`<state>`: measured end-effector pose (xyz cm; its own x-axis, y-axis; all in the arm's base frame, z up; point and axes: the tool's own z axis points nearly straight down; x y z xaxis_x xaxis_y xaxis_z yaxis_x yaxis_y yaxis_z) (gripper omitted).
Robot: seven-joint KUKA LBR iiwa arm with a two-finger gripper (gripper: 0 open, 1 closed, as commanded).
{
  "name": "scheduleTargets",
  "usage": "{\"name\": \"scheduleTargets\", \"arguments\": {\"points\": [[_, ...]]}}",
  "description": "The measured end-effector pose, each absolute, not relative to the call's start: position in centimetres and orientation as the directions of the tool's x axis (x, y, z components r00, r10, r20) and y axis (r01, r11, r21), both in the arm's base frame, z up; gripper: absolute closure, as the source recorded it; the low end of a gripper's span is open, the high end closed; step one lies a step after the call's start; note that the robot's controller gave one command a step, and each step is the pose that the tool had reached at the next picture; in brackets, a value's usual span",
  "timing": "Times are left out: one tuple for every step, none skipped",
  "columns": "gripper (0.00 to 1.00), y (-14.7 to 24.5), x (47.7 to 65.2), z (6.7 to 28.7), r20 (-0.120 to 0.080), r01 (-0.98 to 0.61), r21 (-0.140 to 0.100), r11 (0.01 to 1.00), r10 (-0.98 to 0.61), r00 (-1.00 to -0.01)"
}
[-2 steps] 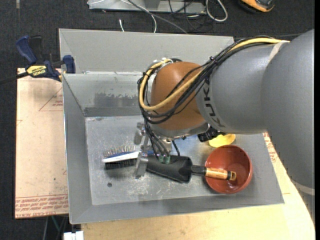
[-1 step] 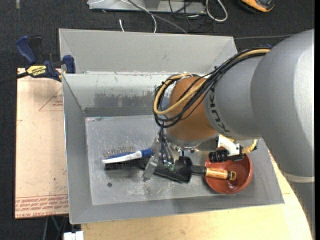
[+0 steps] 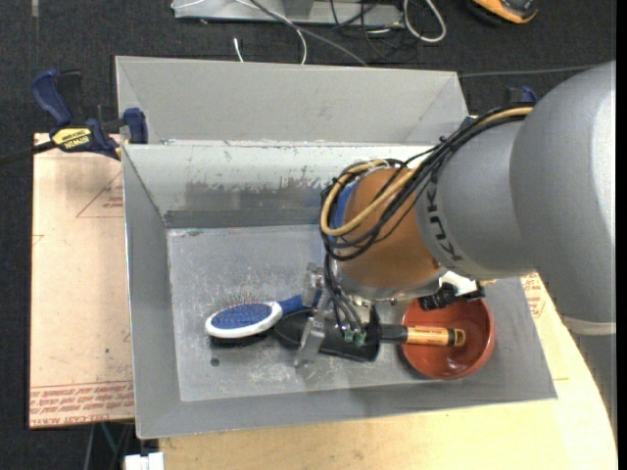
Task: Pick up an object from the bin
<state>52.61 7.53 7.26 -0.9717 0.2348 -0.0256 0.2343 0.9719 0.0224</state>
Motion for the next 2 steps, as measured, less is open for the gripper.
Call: {"name": "scheduleTargets", "arguments": {"points": [[1.0, 8.88, 52.28, 7.34, -0.006, 0.537, 0.018, 0.844, 0.537, -0.844], [1.0, 8.87, 52.28, 7.34, -0.006, 0.537, 0.018, 0.843, 0.537, -0.844]]}}
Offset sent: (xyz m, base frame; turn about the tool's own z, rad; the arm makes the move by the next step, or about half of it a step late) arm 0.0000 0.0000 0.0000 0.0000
